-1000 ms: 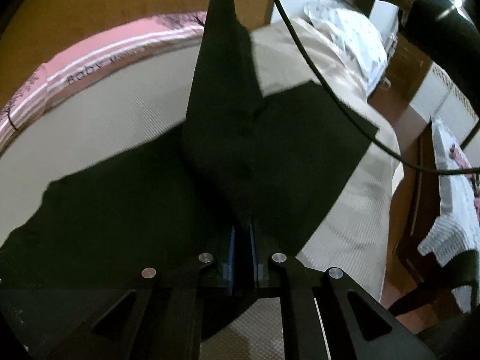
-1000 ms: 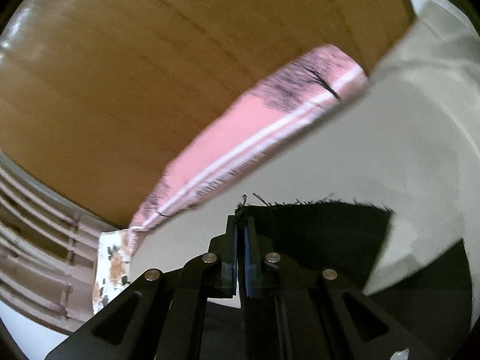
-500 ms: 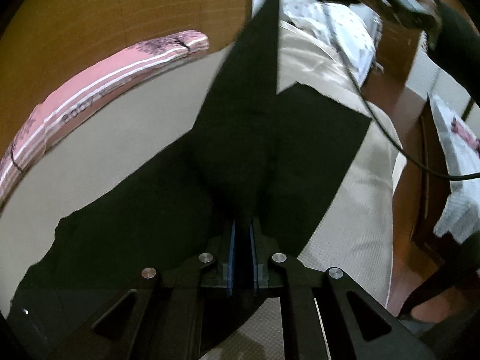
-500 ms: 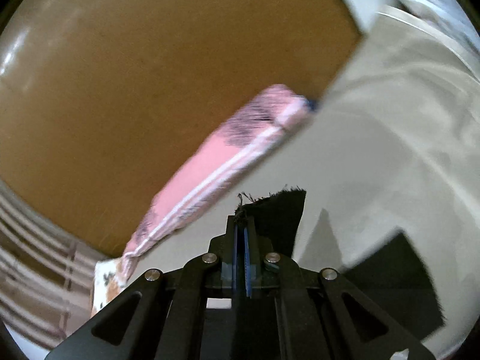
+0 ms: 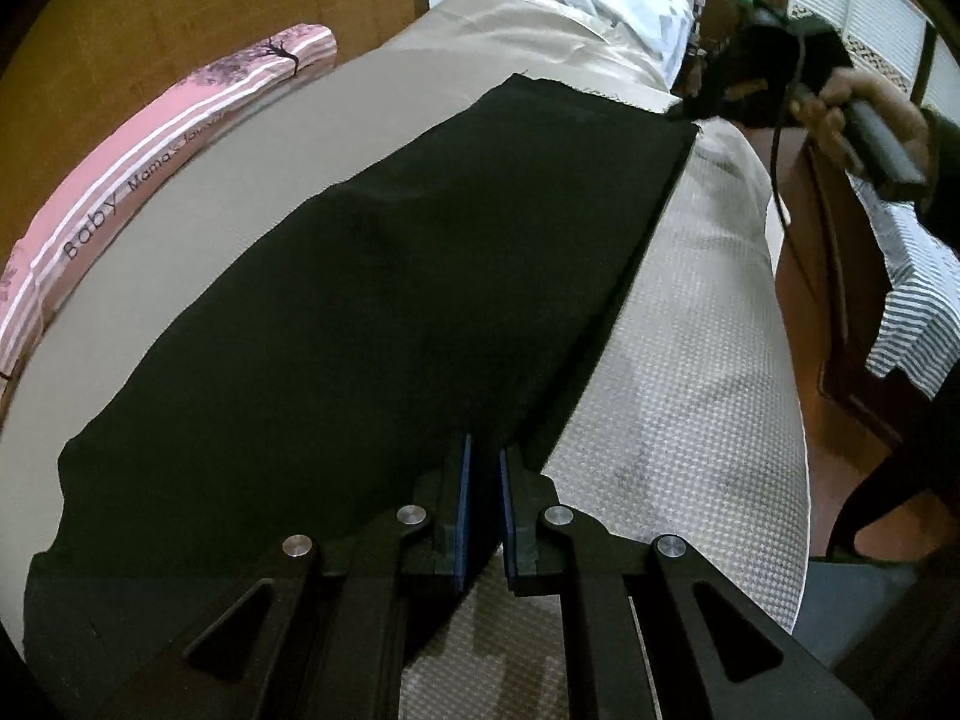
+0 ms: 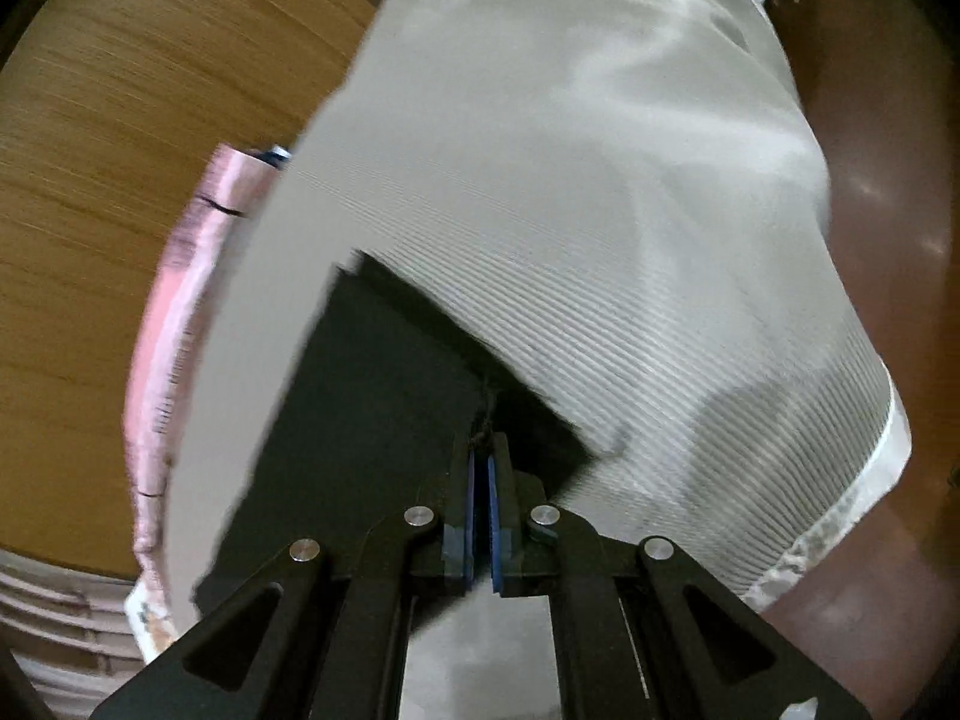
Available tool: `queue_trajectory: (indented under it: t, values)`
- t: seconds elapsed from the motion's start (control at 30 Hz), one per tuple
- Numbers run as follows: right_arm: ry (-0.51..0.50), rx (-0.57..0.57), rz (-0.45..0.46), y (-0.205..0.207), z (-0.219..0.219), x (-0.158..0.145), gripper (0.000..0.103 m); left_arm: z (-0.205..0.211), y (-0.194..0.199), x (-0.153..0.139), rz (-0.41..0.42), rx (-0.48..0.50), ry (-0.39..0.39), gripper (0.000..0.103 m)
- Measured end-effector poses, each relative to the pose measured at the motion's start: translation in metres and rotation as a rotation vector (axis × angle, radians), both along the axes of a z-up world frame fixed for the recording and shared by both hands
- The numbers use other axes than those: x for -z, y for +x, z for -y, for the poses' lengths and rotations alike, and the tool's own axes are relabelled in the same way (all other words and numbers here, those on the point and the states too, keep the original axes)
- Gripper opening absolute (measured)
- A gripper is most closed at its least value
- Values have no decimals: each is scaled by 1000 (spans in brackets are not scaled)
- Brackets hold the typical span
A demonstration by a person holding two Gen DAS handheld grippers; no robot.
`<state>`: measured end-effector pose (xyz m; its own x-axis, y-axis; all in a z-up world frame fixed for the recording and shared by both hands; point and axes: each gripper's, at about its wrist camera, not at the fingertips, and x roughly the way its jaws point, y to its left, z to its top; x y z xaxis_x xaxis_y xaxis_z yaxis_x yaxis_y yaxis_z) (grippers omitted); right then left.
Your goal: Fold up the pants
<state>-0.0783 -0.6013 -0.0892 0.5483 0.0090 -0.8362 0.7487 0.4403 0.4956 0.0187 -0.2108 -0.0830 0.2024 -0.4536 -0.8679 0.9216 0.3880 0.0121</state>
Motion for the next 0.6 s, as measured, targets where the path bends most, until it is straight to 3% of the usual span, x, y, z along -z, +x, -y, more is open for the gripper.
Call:
queue_trajectory:
  t: [0.17, 0.37, 0.47, 0.6]
  values:
    - [-17, 11, 22, -12, 0, 2, 4, 1, 0, -1, 3, 10, 6, 9]
    - [-39, -9, -28, -15, 2, 9, 7, 2, 5, 5, -22, -5, 9, 11]
    - [-80, 4, -60, -14, 5, -3, 18, -1, 12, 3, -71, -19, -7, 19]
    - [-155, -38, -30, 0, 19, -31, 19, -15, 24, -9, -148, -41, -63, 25]
